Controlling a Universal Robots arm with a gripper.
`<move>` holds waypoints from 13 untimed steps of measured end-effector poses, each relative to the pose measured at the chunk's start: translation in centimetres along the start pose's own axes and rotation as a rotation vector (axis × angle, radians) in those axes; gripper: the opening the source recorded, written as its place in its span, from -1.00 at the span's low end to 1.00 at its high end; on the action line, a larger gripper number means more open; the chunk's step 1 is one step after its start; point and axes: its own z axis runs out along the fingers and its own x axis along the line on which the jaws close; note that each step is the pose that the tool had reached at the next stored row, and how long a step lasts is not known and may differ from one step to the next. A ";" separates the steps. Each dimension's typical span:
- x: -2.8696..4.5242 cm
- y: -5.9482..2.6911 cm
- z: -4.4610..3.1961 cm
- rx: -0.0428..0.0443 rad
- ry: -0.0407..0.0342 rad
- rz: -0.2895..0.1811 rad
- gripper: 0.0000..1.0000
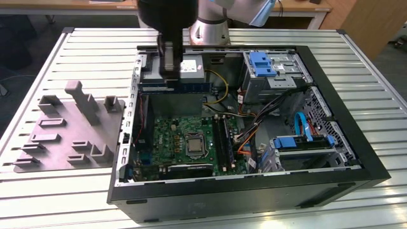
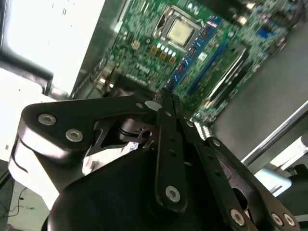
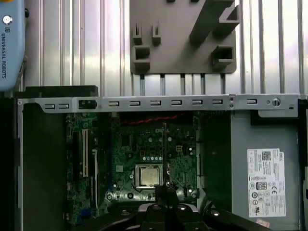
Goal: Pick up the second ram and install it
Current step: 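Pick up the second ram and move it above second insertion slot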
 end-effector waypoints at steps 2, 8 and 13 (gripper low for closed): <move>-0.02 -0.89 -0.02 -0.0005 0.0000 0.000 -0.77; -0.08 -3.39 -0.06 -0.0017 0.0000 0.000 -0.77; -0.10 -4.37 -0.08 -0.0018 0.0000 0.000 -0.77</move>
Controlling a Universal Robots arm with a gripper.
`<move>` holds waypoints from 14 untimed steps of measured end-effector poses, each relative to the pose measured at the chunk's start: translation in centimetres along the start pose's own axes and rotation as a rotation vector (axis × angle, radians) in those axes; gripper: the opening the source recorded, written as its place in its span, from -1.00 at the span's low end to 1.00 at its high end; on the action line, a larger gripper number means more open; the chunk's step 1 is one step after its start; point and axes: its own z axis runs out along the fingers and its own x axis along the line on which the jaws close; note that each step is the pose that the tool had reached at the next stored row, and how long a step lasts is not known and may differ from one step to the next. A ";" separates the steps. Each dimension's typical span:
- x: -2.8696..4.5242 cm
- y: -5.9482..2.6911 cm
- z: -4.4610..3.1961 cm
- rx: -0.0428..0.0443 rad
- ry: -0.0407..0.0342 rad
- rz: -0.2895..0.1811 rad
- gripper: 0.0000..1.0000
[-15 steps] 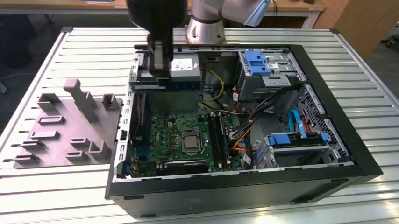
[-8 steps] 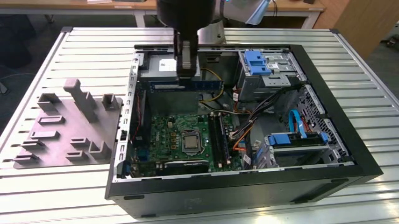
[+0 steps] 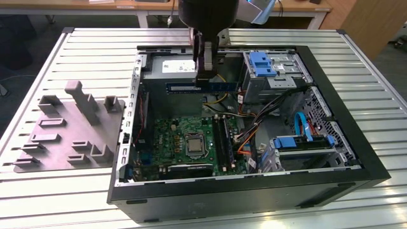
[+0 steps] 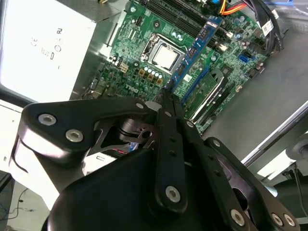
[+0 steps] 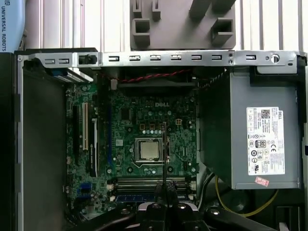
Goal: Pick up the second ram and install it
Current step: 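Pick up the second ram and move it above second insertion slot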
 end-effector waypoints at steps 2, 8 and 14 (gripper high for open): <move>0.00 0.00 0.00 0.0000 0.0000 0.000 -0.77; 0.03 -0.04 0.60 0.0000 -0.0007 0.000 -0.77; 0.25 -0.81 1.41 -0.0046 -0.0007 0.000 -0.77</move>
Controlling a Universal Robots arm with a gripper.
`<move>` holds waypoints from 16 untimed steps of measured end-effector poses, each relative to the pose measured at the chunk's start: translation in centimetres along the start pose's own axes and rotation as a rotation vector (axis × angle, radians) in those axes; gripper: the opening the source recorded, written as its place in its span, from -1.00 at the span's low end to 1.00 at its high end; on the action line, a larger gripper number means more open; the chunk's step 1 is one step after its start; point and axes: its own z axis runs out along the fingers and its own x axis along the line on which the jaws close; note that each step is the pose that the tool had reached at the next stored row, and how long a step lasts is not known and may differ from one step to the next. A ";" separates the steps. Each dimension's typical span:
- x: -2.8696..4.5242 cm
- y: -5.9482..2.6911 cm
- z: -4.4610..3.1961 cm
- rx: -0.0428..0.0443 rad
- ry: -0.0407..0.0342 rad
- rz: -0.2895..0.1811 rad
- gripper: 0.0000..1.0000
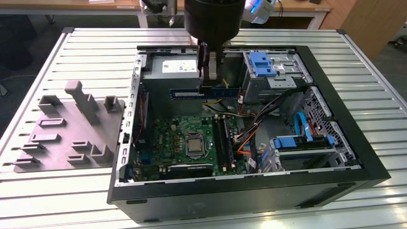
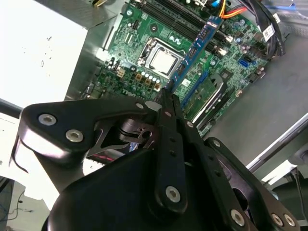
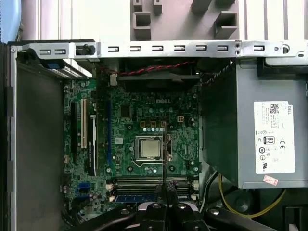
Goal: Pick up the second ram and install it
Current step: 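Pick up the second ram and move it above second insertion slot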
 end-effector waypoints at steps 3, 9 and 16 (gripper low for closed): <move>0.05 -0.46 0.35 -0.0031 0.0001 0.000 -0.77; 0.13 -1.18 1.04 -0.0081 0.0004 0.000 -0.77; 0.17 -1.59 1.98 -0.0092 0.0003 0.000 -0.77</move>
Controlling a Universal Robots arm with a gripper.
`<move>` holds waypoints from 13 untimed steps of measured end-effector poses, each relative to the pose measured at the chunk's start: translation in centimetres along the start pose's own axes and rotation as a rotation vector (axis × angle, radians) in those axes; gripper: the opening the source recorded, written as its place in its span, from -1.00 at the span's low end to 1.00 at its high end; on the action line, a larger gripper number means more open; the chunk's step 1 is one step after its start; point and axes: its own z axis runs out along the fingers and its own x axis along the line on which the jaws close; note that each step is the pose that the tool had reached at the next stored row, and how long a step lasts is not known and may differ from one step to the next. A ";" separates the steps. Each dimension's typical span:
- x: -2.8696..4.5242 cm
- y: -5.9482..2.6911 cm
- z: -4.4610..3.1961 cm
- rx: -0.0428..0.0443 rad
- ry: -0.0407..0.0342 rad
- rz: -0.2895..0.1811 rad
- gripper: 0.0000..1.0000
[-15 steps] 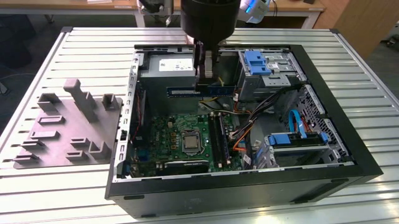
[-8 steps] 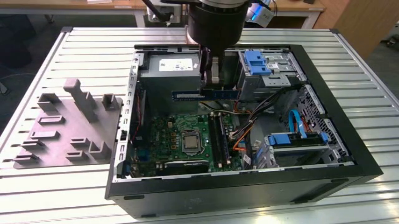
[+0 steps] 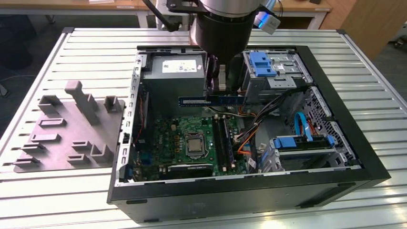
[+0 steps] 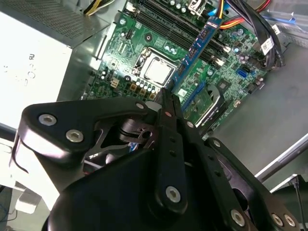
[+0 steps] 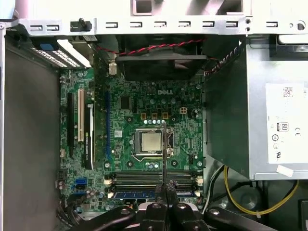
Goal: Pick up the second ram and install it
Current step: 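Pick up the second ram and move it above second insertion slot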
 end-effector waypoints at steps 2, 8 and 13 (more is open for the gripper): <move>0.00 -0.01 0.20 0.0000 -0.0005 0.000 -0.77; 0.01 -0.04 0.85 0.0000 -0.0007 -0.002 -0.77; 0.02 -0.05 1.08 -0.0002 -0.0004 -0.002 -0.77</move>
